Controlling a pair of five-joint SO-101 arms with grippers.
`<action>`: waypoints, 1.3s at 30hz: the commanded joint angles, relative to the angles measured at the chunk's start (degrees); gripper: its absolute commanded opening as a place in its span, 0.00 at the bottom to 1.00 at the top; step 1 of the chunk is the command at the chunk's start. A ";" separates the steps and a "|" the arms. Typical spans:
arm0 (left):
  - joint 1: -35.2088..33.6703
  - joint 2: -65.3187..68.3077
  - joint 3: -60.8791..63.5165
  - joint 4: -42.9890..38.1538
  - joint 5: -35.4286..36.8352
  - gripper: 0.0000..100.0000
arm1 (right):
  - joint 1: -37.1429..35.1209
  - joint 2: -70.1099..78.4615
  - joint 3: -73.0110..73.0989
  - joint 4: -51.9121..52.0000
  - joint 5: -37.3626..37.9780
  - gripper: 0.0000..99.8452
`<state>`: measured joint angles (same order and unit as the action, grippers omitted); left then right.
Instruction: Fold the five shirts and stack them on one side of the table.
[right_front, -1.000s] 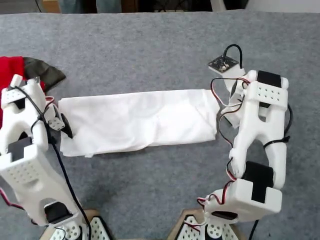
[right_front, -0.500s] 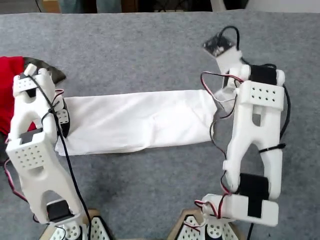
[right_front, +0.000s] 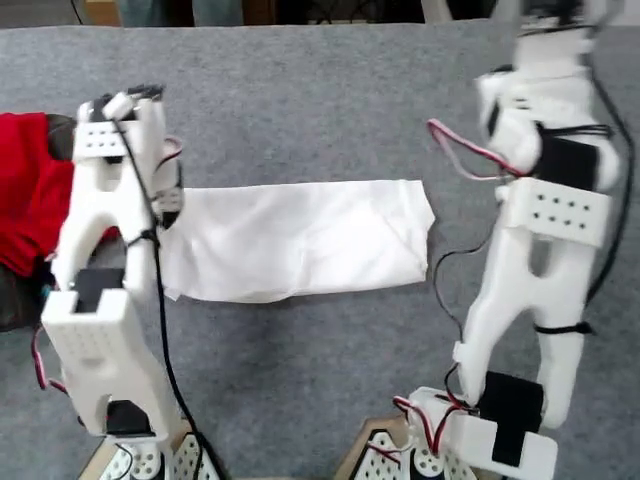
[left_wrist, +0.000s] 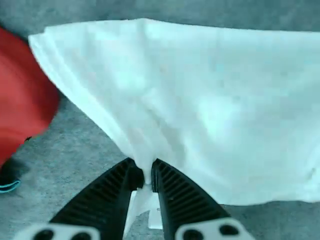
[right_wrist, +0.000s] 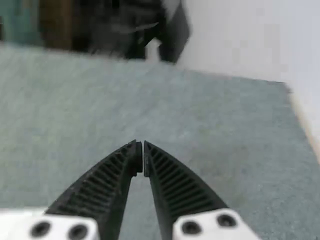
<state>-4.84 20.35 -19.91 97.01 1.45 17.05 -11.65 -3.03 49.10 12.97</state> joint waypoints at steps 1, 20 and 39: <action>7.25 -6.59 -2.68 1.32 0.53 0.03 | 5.54 0.31 -0.04 -5.36 -2.20 0.01; 37.49 -7.56 -3.38 -18.02 9.93 0.03 | 29.45 -0.04 -3.21 -11.60 5.54 0.01; 45.23 1.14 -8.48 -30.86 16.35 0.03 | 31.91 -0.13 -6.99 -7.91 5.19 0.01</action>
<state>39.82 20.88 -23.25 67.30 17.36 48.53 -11.03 -6.81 40.92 18.15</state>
